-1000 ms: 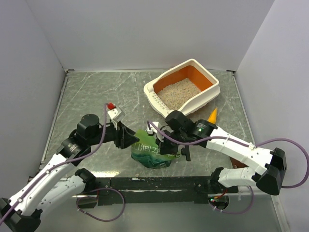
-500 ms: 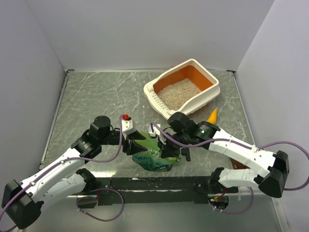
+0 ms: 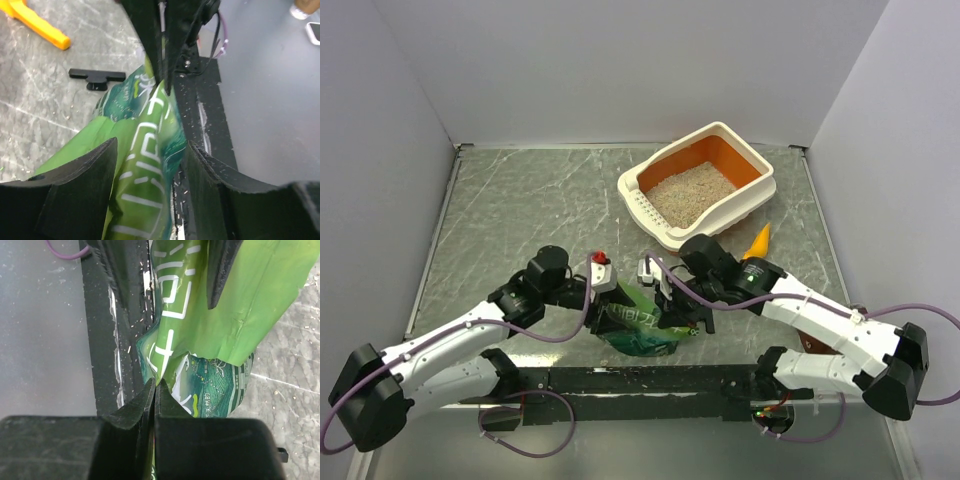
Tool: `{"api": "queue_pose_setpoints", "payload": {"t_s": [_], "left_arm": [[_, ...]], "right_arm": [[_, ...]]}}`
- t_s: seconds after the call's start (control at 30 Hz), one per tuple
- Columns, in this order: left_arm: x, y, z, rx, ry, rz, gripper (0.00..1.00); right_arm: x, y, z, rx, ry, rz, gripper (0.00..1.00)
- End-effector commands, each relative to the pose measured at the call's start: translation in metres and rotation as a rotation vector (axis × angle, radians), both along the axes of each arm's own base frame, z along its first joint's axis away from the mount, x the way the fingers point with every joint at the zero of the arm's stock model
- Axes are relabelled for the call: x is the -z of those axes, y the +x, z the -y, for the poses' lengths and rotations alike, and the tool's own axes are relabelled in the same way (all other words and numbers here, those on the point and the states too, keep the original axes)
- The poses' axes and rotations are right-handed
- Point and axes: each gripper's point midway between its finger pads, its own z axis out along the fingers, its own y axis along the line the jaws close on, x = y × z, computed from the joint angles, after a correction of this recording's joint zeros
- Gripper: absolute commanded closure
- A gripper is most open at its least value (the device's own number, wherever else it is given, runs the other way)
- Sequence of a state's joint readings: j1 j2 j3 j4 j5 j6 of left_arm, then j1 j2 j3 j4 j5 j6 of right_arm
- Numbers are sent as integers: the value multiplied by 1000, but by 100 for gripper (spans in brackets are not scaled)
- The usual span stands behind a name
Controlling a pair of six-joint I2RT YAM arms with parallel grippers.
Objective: Fill the litter box with clean litter
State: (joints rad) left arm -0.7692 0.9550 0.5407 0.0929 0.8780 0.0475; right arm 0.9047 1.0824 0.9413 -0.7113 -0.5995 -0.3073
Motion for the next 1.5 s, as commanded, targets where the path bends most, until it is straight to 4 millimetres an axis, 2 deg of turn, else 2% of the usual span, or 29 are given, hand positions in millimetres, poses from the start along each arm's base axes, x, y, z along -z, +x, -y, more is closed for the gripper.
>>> {"api": "queue_pose_setpoints", "payload": {"t_s": [0.0, 0.1, 0.2, 0.3, 0.37, 0.43, 0.67, 0.73, 0.8, 0.87, 1.03, 1.13, 1.17, 1.27, 1.33, 1.43, 1.47], "left_arm": [[10, 5, 2, -21, 25, 53, 41], [24, 15, 0, -86, 85, 68, 53], [33, 18, -1, -115, 139, 68, 73], [39, 28, -7, -181, 186, 85, 99], [36, 38, -9, -230, 197, 109, 99], [28, 49, -13, -291, 199, 142, 100], [-31, 63, -32, -443, 121, 246, 99], [-40, 66, -40, -483, 118, 262, 99], [-36, 68, -45, -517, 138, 253, 99], [-27, 68, -48, -540, 150, 218, 99], [9, 70, -50, -581, 196, 137, 99], [26, 73, -51, -607, 260, 90, 99], [29, 74, -51, -612, 268, 79, 99], [29, 75, -53, -630, 264, 76, 99], [27, 77, -55, -649, 256, 85, 99], [24, 80, -59, -696, 244, 62, 99], [23, 81, -60, -705, 244, 63, 99]], "right_arm": [[-31, -2, -10, -34, 133, 48, 100], [-34, -2, -9, -28, 143, 59, 100], [-35, 0, -8, -19, 145, 64, 100], [-35, 1, -7, -11, 139, 71, 100], [-33, 6, -7, 6, 131, 80, 100], [-36, 19, -8, 47, 126, 108, 100], [-58, 67, -15, 90, 47, 229, 100], [-64, 75, -19, 73, 31, 234, 100], [-62, 79, -22, 61, -4, 224, 100], [-52, 84, -22, 65, -50, 210, 100], [-24, 97, -29, 127, -106, 162, 100], [-15, 108, -34, 203, -118, 124, 100], [-18, 116, -33, 250, -102, 119, 98], [-43, 134, -24, 396, -23, 177, 70], [-65, 146, -10, 520, 24, 245, 59], [-86, 160, 24, 755, 68, 253, 50], [-86, 167, 39, 853, 63, 236, 53]]}}
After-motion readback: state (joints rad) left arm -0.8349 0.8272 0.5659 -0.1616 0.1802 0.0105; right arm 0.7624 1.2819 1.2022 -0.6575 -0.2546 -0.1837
